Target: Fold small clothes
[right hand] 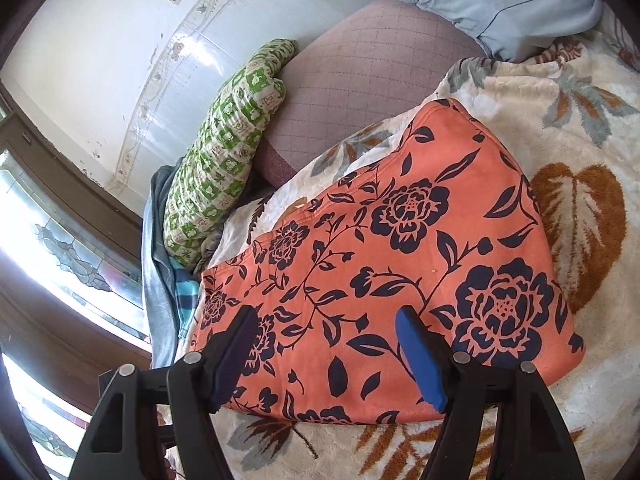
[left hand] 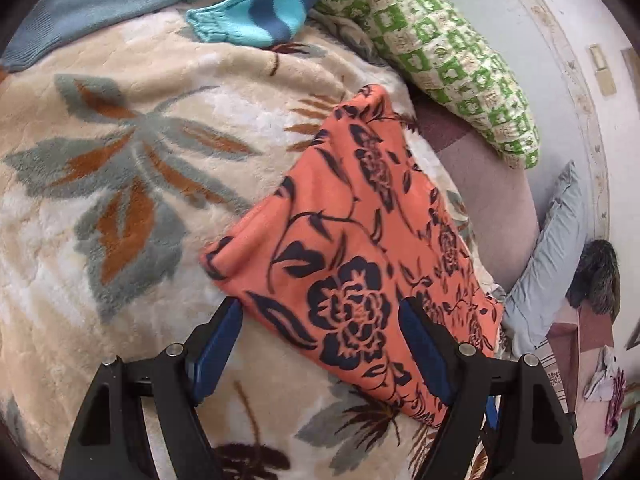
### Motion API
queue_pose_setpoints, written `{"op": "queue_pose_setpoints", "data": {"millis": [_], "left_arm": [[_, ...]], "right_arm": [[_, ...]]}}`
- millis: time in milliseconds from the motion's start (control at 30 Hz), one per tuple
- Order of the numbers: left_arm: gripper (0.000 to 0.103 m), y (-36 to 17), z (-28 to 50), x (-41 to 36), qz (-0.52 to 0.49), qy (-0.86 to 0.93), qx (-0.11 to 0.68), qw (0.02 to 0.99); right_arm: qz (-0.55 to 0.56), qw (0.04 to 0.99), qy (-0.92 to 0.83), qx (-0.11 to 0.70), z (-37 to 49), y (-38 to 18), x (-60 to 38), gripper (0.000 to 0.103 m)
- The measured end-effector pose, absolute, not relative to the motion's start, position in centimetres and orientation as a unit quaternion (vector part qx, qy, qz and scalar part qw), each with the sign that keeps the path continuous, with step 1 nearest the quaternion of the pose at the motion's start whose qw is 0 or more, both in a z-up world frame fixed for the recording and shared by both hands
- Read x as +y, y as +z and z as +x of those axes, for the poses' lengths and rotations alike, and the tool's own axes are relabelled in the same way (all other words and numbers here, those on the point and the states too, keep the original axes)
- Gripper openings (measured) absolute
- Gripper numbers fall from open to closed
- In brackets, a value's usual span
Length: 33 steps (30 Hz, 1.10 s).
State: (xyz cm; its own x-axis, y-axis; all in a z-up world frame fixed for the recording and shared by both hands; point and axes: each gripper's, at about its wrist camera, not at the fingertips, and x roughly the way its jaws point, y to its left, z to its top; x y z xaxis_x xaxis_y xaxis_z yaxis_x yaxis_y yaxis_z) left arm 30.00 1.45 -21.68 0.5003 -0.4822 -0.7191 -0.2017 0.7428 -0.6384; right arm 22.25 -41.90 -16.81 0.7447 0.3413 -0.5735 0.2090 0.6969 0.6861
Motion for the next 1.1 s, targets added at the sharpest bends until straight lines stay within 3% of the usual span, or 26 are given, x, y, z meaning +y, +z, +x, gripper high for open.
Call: {"op": "queue_pose_setpoints", "data": {"millis": [233, 333, 1100], "left_arm": [[0.08, -22.3, 31.0, 1.0, -0.384, -0.057, 0.47, 0.793], [0.074, -22.0, 29.9, 0.9, -0.391, -0.054, 0.476, 0.786], [0.074, -24.0, 30.7, 3.7, -0.46, -0.018, 0.419, 0.782]], "right_arm": [[0.441, 0.827, 0.05, 0.345, 22.0, -17.2, -44.1, 0.075], [0.454, 0.819, 0.055, 0.346, 21.8, -17.3, -44.8, 0.075], [0.467, 0.809, 0.071, 0.351, 21.8, -17.6, -45.2, 0.075]]}}
